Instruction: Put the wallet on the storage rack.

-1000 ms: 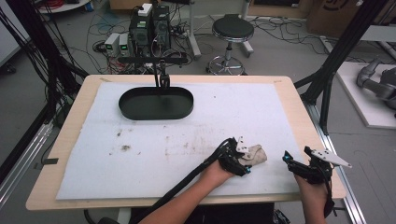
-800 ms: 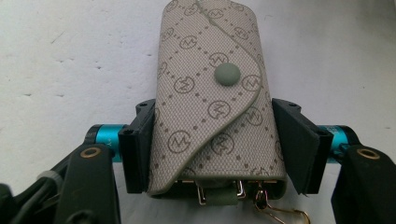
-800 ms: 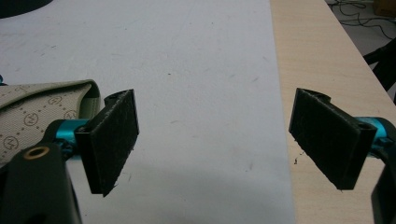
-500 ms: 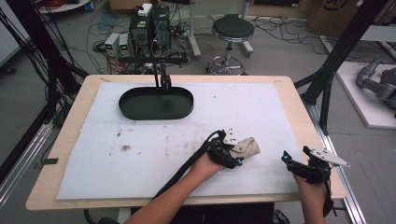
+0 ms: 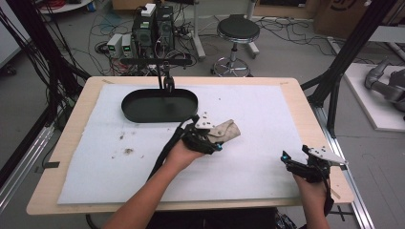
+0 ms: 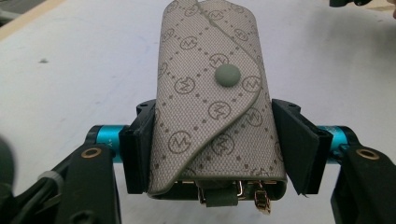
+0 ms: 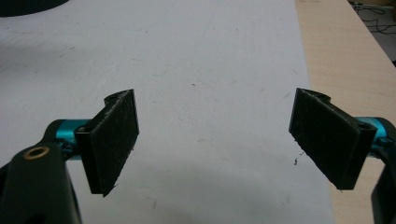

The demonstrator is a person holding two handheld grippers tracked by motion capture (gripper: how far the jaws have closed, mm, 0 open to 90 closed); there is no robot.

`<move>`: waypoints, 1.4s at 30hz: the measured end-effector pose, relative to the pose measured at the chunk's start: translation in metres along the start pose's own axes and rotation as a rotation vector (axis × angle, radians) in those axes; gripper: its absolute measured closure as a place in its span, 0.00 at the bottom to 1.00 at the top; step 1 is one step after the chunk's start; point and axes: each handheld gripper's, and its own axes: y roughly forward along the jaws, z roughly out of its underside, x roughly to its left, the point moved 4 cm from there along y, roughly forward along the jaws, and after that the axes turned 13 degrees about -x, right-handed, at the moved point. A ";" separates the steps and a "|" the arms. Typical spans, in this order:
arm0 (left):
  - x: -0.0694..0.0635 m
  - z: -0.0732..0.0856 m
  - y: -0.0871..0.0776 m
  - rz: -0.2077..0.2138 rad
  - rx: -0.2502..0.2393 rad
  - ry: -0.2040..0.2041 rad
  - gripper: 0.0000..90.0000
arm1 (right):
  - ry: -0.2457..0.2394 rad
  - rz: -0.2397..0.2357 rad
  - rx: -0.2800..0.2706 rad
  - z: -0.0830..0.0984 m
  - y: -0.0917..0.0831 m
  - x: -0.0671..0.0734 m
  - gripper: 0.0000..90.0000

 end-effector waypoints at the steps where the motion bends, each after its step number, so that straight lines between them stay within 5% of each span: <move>1: 0.003 0.000 -0.004 -0.008 0.001 -0.003 0.40 | -0.005 -0.008 0.000 -0.001 0.002 0.002 0.18; 21: 0.097 0.016 -0.080 -0.121 -0.022 -0.084 0.40 | -0.044 -0.080 0.012 -0.008 0.032 0.025 0.18; 27: 0.124 0.024 -0.091 -0.136 -0.030 -0.135 0.40 | -0.042 -0.082 0.011 -0.009 0.035 0.025 0.18; 42: 0.183 0.036 -0.107 -0.238 0.038 -0.120 0.40 | -0.054 -0.085 0.014 -0.008 0.037 0.025 0.18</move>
